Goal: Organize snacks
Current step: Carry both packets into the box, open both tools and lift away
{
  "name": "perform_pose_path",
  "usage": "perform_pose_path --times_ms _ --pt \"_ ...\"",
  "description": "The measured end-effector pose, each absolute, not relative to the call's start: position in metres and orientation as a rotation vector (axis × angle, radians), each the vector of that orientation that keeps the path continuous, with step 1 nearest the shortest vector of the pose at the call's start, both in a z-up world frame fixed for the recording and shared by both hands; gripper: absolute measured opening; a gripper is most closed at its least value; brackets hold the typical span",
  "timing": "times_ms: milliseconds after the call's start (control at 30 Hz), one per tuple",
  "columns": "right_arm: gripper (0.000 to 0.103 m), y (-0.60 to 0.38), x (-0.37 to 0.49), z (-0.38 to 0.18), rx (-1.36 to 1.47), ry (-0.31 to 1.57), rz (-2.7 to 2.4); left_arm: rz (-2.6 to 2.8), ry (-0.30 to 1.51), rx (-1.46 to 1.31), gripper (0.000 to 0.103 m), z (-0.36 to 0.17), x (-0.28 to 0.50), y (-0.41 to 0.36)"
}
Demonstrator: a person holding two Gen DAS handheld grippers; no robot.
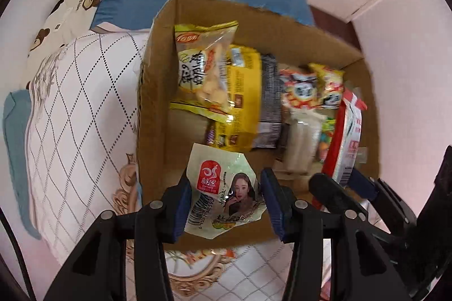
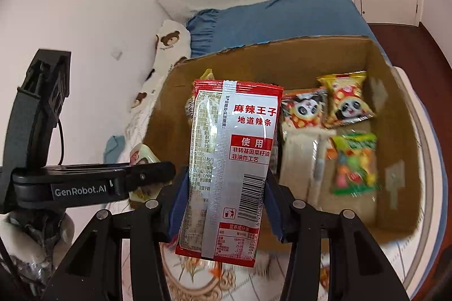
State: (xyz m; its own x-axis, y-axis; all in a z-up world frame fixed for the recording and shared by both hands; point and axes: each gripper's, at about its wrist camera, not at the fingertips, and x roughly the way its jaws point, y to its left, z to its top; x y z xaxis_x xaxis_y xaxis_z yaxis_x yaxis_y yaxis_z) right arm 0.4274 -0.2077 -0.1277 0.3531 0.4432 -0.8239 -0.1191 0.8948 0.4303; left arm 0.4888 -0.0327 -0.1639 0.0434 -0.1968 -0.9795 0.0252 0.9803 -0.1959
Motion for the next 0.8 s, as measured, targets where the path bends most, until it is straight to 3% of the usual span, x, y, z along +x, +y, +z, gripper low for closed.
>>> perform_pose_path --times_ms 267,333,367,433,467,633,800 --pt "0.052 -0.184 0.449 -0.174 0.286 1.258 0.365 -0.112 1.620 -0.146 0.047 -0.204 0.503 -0.024" --pt "0.054 -0.183 0.448 -0.180 0.272 1.282 0.365 -0.105 1.623 -0.142 0.052 -0.206 0.503 -0.025" --pt "0.063 -0.184 0.447 -0.183 0.272 1.294 0.355 -0.101 1.625 -0.137 0.056 -0.207 0.503 -0.025" --pt "0.087 -0.187 0.447 -0.187 0.283 1.313 0.344 -0.114 1.625 -0.130 0.073 -0.208 0.502 -0.027" --pt "0.090 -0.188 0.447 -0.189 0.282 1.324 0.337 -0.118 1.622 -0.127 0.073 -0.207 0.501 -0.028" --pt "0.098 -0.195 0.445 -0.184 0.244 1.342 0.305 -0.110 1.600 -0.102 0.073 -0.202 0.495 -0.033" --pt "0.099 -0.206 0.440 -0.176 0.207 1.341 0.250 -0.112 1.561 -0.110 0.075 -0.193 0.484 -0.033"
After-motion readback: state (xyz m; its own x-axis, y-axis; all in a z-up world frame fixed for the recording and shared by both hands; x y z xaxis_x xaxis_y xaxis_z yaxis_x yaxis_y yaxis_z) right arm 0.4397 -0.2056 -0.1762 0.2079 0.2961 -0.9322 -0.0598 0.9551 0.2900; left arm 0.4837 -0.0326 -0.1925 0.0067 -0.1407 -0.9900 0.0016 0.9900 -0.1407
